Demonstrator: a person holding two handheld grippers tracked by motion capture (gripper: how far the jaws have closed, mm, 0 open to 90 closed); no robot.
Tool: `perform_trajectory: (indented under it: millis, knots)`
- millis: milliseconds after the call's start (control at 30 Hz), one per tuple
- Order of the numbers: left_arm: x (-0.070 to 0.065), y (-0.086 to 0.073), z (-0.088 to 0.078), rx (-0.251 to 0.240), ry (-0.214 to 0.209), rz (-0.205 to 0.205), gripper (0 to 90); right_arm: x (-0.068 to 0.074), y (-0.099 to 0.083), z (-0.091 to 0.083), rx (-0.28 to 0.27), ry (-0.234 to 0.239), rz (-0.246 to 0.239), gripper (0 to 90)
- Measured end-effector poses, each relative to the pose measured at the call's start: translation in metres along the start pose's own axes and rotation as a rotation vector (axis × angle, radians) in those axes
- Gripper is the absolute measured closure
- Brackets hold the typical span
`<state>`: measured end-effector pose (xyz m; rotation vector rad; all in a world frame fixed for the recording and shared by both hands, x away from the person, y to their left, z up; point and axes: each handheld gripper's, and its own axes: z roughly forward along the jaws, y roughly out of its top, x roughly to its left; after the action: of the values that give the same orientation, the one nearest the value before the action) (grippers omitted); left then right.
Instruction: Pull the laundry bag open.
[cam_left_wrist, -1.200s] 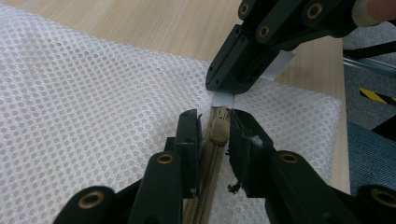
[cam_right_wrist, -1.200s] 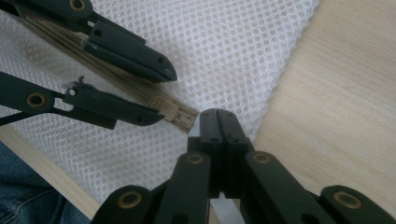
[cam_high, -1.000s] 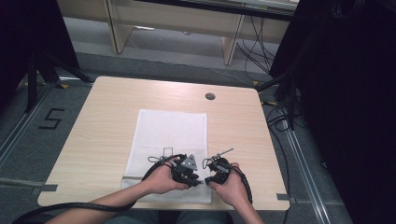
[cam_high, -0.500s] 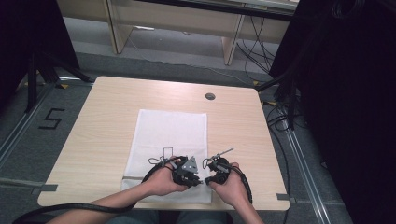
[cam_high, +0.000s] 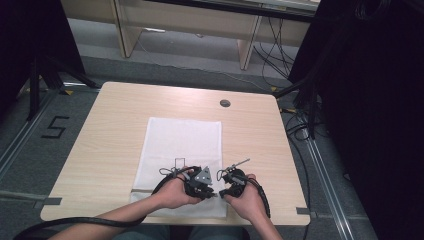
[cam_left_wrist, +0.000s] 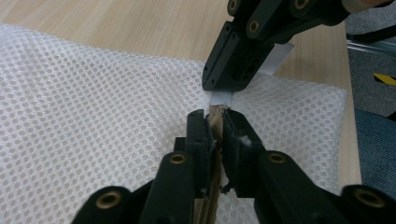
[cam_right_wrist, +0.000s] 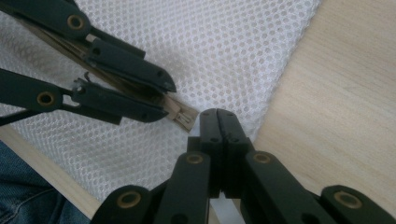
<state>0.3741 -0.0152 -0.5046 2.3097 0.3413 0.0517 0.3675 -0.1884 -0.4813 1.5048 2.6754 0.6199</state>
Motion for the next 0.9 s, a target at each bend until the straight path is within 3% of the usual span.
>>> perform_trajectory:
  millis: [133,300,500,533,567,600,733,900]
  knots:
    - [-0.0005,-0.0005,0.0040,-0.002,-0.004,0.000,75.8,-0.0001,-0.0001,0.0001,-0.003,-0.001,0.004,90.0]
    - [-0.0018,0.0013,0.0043,0.004,0.001,0.006,79.9,0.0000,-0.0001,0.0001,-0.003,-0.001,0.004,90.0]
    - [-0.0035,0.0053,0.0006,0.029,0.013,0.053,84.1,-0.0005,-0.0001,0.0003,-0.004,-0.001,-0.015,90.0]
    - [-0.0038,0.0056,0.0000,0.019,0.001,0.020,86.0,0.0006,0.0000,0.0008,0.001,-0.012,-0.001,90.0]
    - [-0.0038,0.0056,0.0000,0.019,0.001,0.020,86.7,0.0023,-0.0003,-0.0002,0.008,-0.018,0.012,90.0]
    - [-0.0036,0.0059,-0.0003,0.015,-0.004,0.014,86.7,0.0022,-0.0001,0.0002,0.004,-0.017,-0.009,90.0]
    - [-0.0027,0.0051,0.0003,0.018,-0.005,0.013,86.3,0.0036,0.0008,0.0001,0.013,-0.029,-0.015,90.0]
    - [-0.0043,0.0039,0.0034,0.025,-0.013,0.059,79.2,0.0027,0.0007,0.0001,0.012,-0.020,-0.012,90.0]
